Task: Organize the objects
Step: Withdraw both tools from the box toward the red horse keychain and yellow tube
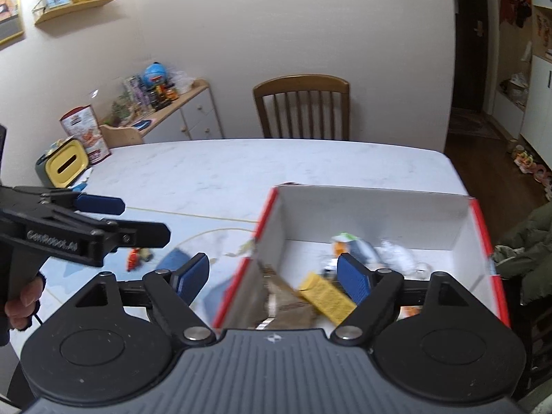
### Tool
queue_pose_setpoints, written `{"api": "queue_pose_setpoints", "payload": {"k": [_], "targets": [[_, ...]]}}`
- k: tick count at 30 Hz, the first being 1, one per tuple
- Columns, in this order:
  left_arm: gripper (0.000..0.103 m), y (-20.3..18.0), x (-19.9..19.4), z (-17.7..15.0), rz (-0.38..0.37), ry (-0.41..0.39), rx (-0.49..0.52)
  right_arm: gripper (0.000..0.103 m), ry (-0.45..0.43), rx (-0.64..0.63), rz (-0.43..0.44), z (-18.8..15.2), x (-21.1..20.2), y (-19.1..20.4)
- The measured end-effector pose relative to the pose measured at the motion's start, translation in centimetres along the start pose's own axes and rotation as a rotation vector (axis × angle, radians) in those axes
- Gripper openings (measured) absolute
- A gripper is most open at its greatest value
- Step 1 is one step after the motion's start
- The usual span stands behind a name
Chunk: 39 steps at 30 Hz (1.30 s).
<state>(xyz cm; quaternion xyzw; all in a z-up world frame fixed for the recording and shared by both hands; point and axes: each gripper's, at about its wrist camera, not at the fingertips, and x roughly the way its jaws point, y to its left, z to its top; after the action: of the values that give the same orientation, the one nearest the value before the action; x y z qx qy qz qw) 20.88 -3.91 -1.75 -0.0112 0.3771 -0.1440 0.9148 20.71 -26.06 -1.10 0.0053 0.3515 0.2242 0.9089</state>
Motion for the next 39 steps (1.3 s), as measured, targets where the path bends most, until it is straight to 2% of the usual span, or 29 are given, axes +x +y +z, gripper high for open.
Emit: {"api": "queue_pose_setpoints", "payload": {"k": [8,12,23,30,39], "targets": [[0.102,5.9,-0.6,-1.6,0.051,0.019,-0.031,0.084,0.032,-0.040,0.024,-0.2,2.4,5.4],[0.103,8.7,-0.6,-2.7,0.102,0.006,-0.043,0.084,0.047,-0.044,0.036,0.1,4.3,7.6],[0.103,15.6,0.7,-6.0,0.155,0.047,-0.134,0.084,0.119,-0.036,0.027,0.6,10.4,12.0],[0.103,17.8,2.3,-7.6,0.159,0.055,-0.127,0.084,0.159,-0.054,0.031,1.0,13.9,13.8],[0.102,18.1,5.0,-9.0,0.147,0.047,-0.069,0.084,0.230,-0.082,0.009,1.0,18.0,15.0]]}}
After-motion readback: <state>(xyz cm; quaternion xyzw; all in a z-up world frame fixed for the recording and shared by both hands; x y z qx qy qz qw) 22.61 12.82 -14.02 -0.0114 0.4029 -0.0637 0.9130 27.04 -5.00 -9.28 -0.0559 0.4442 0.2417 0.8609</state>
